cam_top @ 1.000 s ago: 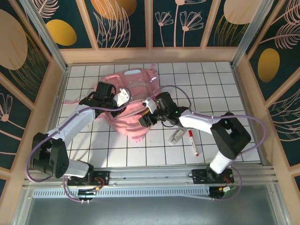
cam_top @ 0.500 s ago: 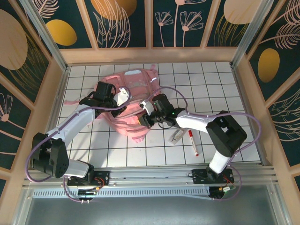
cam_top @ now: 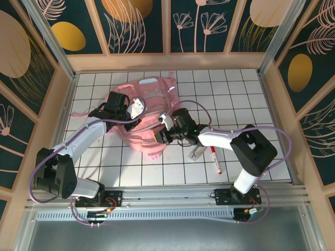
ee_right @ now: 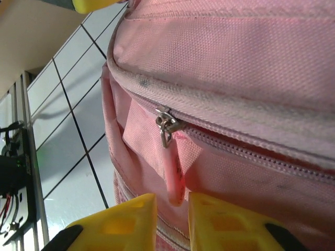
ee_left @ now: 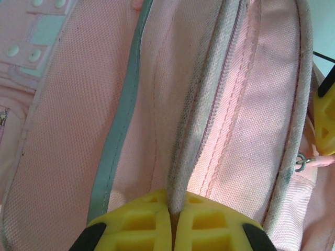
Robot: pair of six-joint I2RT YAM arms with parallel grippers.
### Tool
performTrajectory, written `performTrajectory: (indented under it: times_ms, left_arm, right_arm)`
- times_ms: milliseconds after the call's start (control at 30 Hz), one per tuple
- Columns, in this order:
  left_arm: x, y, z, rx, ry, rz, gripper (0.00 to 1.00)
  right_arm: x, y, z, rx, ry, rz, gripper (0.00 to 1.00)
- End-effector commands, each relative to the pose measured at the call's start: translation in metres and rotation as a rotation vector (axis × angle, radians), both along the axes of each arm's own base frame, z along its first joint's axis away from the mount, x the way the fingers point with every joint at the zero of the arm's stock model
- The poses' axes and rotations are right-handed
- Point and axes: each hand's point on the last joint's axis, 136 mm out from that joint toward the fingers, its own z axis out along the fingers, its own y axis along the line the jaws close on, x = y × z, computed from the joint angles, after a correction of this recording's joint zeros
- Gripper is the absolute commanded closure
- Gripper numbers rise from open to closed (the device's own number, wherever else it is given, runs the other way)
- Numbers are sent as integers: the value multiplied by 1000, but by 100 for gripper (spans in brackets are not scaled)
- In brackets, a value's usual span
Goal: Pack books, pencil case, and school supplies into a backpack
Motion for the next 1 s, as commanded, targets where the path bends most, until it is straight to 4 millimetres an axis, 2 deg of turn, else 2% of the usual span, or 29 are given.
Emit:
performTrajectory:
  times_ms: [0,167,367,467,533,600,700,733,867,967]
  left_arm:
    - [0,-13,21,-91,-43,-24,100]
    - [1,-13,19,-94,-35,-19,100]
    - [-2,-12,17,-99,-33,-16,100]
    - [-3,-11,18,-99,-40,-12,100]
    - [-2,-10,21,-100,-51,-10,100]
    - [-2,-10,19,-91,-54,-15,100]
    - [-6,-8,17,-60,-67,-53,100]
    - [-12,-5,7,-36,-55,-67,100]
    - [-21,1,-3,26,-86,-130,100]
    - [-26,3,-12,65,-98,-179,100]
  right_arm:
    - [3,10,11,41,-25,-33,76]
    - [11,19,13,40,-33,-72,76]
    - [28,15,2,-34,-53,-213,76]
    - [33,14,-1,-48,-47,-272,85]
    - [34,14,-4,-66,-43,-295,98]
    - [34,13,-5,-84,-46,-312,100]
    - [32,5,-2,-84,-34,-348,100]
    - [31,0,0,-88,-32,-355,100]
    - [23,-19,4,-141,-37,-371,100]
    - [15,-32,13,-113,-67,-354,100]
